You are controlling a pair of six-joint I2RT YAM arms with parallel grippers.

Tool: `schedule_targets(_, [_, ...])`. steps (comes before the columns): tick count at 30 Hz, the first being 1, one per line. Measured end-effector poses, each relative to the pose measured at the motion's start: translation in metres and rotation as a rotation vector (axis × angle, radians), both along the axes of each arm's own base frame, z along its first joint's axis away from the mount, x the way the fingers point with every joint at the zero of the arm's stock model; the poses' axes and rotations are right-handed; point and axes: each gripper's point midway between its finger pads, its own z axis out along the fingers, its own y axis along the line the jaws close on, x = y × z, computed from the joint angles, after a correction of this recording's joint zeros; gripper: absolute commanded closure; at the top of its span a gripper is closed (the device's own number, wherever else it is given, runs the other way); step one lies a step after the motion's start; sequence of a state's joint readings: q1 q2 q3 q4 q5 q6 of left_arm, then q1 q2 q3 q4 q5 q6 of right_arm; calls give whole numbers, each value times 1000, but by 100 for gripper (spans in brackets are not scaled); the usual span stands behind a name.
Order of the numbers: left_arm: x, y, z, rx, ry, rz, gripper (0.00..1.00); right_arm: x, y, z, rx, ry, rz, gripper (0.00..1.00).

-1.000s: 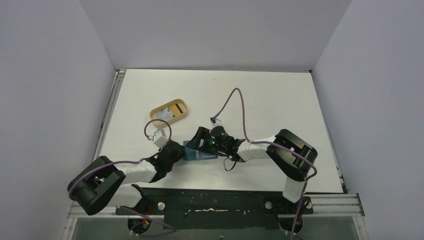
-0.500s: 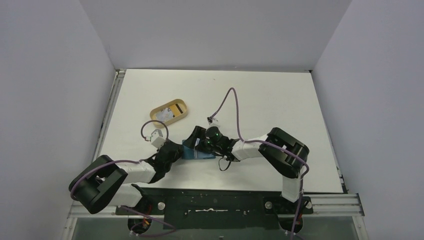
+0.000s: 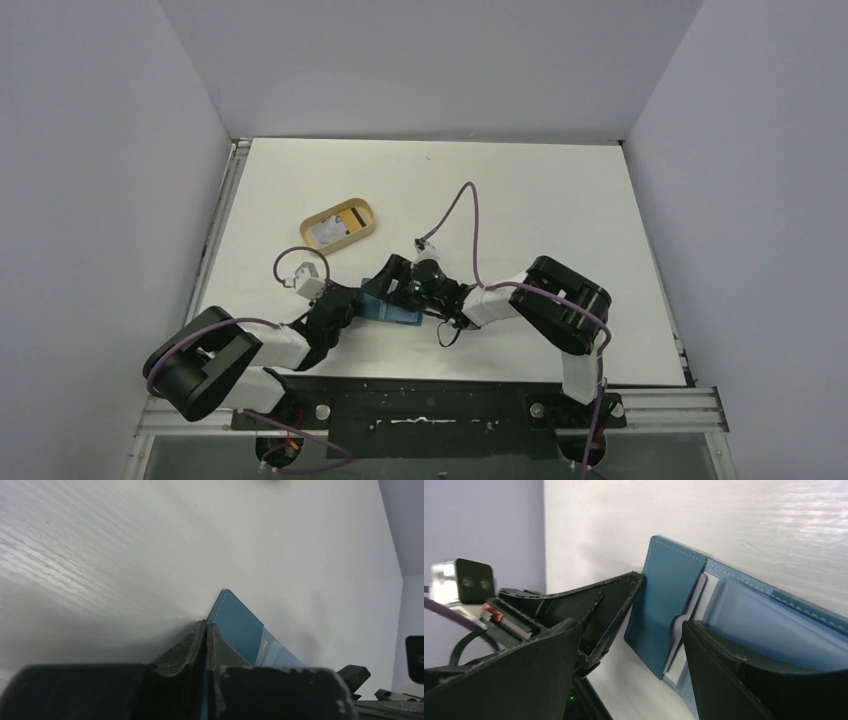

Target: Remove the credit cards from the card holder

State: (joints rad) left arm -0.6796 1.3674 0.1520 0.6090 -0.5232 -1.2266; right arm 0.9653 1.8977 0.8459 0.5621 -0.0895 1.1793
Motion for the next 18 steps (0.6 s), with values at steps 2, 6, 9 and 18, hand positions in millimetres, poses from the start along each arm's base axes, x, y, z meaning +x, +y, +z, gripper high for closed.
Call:
schedule_targets(2, [2,5,0,0,-13,25,100,-2,5,1,66,14,3,26])
schedule_targets(6, [5,13,0,-6,-30,61,100,-2,11,2,120,34,-3,24])
schedule_targets(9, [5,13,-1,-22,-35,68,100,-2,10,0,92,48,-10,23])
schedule_targets(18, [11,0,-5,-148,-46,56,100,-14,6,1,-166,148,-45,19])
